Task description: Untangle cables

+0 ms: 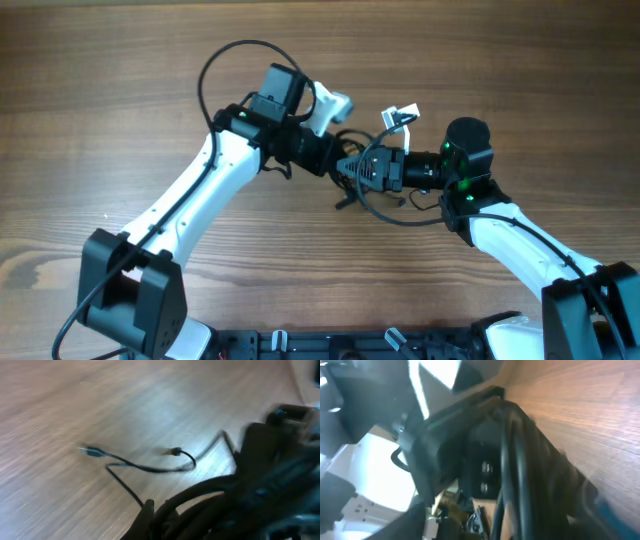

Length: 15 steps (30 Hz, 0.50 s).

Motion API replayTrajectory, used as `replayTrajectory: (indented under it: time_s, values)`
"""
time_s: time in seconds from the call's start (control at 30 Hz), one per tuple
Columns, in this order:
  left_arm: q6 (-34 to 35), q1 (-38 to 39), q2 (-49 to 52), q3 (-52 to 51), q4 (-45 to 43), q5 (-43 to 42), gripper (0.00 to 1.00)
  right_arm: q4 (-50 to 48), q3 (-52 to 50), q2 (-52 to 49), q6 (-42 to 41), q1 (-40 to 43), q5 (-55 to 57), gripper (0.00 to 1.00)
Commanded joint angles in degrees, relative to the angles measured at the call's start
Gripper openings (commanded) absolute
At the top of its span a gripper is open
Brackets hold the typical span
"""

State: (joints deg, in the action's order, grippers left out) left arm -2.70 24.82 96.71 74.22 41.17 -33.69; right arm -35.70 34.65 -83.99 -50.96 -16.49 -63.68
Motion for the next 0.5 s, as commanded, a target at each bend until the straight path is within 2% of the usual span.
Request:
replayTrajectory:
  time_s: [0.0,0.03,0.07,0.1,0.2,0.27,0.3,0.4,0.47]
  values:
    - [11.32,-7.08,-1.11,1.09,-0.22,4.85,0.04,0.24,0.15,0.92,0.20,-0.04,6.45,0.81]
    - [14.45,-9.11,-1.38,1.07,-0.22,4.85,0.04,1.20,0.15,0.92,0.20,-0.04,8.41,0.86]
    - [18.91,-11.78,-1.49,1.07,-0.24,4.83,0.04,2.54,0.15,0.92,0.15,-0.04,9.70,0.96]
    - [21.38,-13.75,-1.49,1.07,-0.20,4.31,0.04,3.82,0.15,0.92,0.15,-0.04,10.14,1.00]
    - [21.62,-17.84,-1.46,1.07,-0.24,-1.99,0.04,5.14,0.15,0.83,0.61,-0.50,10.56,1.00]
    - [21.62,-18.88,-1.46,1.07,-0.22,-3.37,0.04,5.09,0.15,0.83,3.26,-2.40,11.98,0.99]
    - [21.64,-18.86,-1.46,1.07,-0.22,-3.48,0.04,5.18,0.15,0.83,5.57,-3.96,13.62,0.94]
    - [21.59,-18.67,-1.46,1.07,-0.17,-6.75,0.04,6.16,0.15,0.83,11.50,-8.31,22.97,0.91]
    - [21.59,-18.60,-1.46,1.07,0.26,-7.04,0.04,6.29,0.15,0.83,11.96,-10.86,32.06,0.82]
